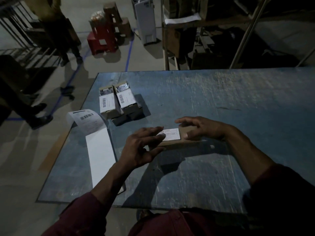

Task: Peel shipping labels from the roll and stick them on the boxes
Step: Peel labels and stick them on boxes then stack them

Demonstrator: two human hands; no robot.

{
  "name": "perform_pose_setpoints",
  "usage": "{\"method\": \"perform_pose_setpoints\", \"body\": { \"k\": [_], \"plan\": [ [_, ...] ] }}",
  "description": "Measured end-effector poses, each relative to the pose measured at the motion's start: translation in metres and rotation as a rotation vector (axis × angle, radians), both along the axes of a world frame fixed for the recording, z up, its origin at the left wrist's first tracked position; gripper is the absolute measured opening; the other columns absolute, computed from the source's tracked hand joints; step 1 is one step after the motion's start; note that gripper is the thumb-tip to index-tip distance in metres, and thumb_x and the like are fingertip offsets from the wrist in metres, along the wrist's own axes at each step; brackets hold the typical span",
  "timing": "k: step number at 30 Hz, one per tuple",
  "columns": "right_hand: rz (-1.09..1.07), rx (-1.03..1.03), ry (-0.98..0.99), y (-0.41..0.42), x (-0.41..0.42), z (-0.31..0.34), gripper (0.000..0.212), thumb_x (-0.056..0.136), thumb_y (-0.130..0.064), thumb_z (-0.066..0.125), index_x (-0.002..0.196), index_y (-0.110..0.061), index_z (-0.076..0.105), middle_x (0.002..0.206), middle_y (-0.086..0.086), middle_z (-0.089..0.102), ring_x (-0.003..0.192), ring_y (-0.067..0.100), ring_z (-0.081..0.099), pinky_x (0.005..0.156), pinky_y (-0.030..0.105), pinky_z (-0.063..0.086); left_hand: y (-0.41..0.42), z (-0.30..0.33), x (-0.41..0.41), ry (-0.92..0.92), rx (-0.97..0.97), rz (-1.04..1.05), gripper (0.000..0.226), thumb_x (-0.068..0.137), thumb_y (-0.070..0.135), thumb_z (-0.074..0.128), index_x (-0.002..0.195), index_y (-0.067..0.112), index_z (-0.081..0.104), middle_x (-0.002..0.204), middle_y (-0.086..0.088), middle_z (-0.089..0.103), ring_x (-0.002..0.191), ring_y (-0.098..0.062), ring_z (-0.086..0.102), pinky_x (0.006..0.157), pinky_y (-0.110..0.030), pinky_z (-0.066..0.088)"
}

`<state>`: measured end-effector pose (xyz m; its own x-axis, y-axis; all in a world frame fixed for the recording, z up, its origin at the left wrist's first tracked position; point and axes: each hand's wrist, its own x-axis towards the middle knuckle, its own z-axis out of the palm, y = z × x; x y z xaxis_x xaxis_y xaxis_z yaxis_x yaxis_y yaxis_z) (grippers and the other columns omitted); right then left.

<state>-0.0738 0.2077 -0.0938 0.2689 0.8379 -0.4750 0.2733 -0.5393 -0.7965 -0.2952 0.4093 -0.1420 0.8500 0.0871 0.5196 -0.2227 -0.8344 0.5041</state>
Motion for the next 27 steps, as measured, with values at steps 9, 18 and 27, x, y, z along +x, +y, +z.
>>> {"method": "perform_pose_setpoints", "body": {
  "k": [9,18,27],
  "plan": [
    [0.242,0.279,-0.734,0.001,-0.047,-0.014,0.095,0.085,-0.029,0.083,0.157,-0.054,0.027,0.166,-0.016,0.032,0.148,0.007,0.035,0.122,0.034,0.035,-0.001,0.008,-0.002,-0.006,0.007,-0.005,0.027,0.092,0.028,0.08,0.116,0.016,0.082,0.127,0.005,0.074,0.121,-0.02,0.068,0.098,-0.038,0.055],
    [0.17,0.76,-0.88,-0.003,-0.043,-0.026,0.036,0.087,-0.029,0.065,0.117,-0.016,0.079,0.141,0.012,0.064,0.123,0.027,0.065,0.1,0.035,0.05,-0.013,0.02,-0.01,-0.128,-0.286,0.202,0.034,0.087,0.038,0.081,0.113,0.015,0.08,0.141,0.0,0.066,0.141,-0.02,0.054,0.112,-0.038,0.047],
    [0.204,1.03,-1.17,-0.001,-0.057,-0.025,0.017,0.092,-0.006,0.075,0.076,-0.004,0.075,0.129,0.023,0.069,0.122,0.035,0.067,0.101,0.046,0.046,-0.018,0.056,0.003,0.627,-1.609,0.44,0.088,0.073,0.06,0.081,0.147,0.017,0.055,0.133,-0.015,0.069,0.116,-0.033,0.067,0.09,-0.058,0.06]
  ]
}}
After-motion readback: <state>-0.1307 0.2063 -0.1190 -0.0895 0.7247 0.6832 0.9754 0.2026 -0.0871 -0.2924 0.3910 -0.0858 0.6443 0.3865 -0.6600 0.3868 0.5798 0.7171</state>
